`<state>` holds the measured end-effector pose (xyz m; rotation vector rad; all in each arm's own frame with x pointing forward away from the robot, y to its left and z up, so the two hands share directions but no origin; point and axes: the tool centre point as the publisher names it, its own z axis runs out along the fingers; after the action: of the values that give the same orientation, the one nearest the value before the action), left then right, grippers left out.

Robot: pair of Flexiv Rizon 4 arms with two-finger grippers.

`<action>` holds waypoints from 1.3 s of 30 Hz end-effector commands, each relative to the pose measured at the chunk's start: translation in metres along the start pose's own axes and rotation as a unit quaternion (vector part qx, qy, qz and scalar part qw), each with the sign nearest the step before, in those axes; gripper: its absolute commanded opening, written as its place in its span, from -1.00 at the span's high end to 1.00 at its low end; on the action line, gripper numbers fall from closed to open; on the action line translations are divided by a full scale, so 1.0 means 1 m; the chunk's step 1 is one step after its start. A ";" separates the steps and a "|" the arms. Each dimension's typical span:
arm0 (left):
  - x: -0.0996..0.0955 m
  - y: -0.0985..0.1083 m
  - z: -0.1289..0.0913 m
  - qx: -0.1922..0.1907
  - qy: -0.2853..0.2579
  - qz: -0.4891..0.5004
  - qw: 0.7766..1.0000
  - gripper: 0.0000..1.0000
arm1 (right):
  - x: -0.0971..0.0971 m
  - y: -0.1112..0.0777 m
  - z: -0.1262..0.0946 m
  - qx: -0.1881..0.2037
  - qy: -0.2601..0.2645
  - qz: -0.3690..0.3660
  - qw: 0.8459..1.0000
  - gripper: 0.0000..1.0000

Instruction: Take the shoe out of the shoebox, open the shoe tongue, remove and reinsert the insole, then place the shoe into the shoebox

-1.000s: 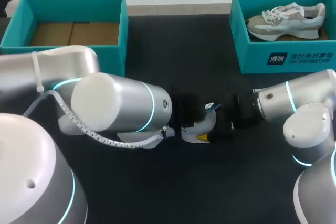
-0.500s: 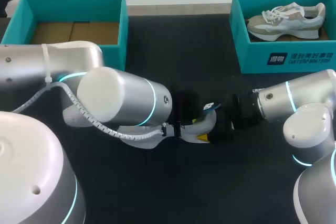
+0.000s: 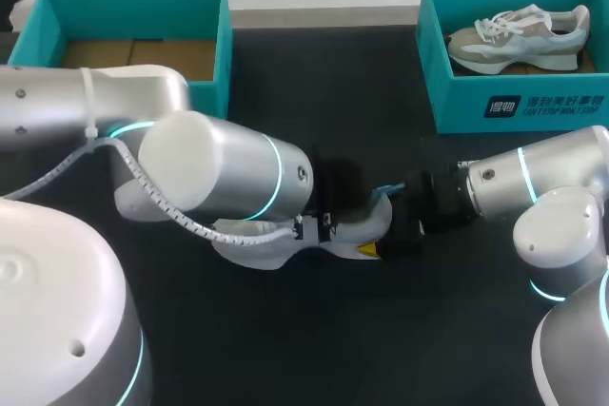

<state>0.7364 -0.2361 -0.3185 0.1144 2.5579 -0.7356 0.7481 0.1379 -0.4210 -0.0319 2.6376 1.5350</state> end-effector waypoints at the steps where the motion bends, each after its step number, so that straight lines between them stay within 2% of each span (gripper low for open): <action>1: -0.014 -0.007 -0.017 0.001 0.032 -0.001 0.999 1.00 | -0.001 -0.003 0.004 0.003 -0.001 0.000 1.000 1.00; 10: -0.032 -0.024 -0.039 0.032 0.105 0.020 0.994 1.00 | -0.001 -0.003 0.004 0.003 -0.001 0.000 1.000 1.00; 15: -0.037 -0.028 -0.046 0.037 0.126 0.015 0.991 1.00 | -0.001 -0.003 0.004 0.003 -0.001 0.000 1.000 1.00; 21: -0.051 -0.043 -0.058 0.045 0.183 0.022 0.982 1.00 | -0.001 -0.003 0.004 0.003 -0.001 0.000 1.000 1.00; 22: -0.055 -0.045 -0.061 0.067 0.191 0.023 0.979 1.00 | -0.001 -0.003 0.004 0.003 -0.001 0.000 1.000 1.00; 23: -0.058 -0.048 -0.065 0.065 0.194 0.023 0.979 1.00 | -0.001 -0.003 0.004 0.003 -0.001 0.000 1.000 1.00; 28: -0.073 -0.061 -0.082 0.112 0.226 0.019 0.967 1.00 | -0.001 -0.003 0.004 0.003 -0.001 0.000 1.000 1.00; 39: -0.092 -0.093 -0.110 0.200 0.226 -0.007 0.953 1.00 | -0.001 -0.003 0.004 0.003 -0.001 0.000 1.000 1.00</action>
<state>0.7525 -0.2570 -0.1506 0.4331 2.8048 -1.3027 0.7481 0.1380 -0.4210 -0.0320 2.6376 1.5351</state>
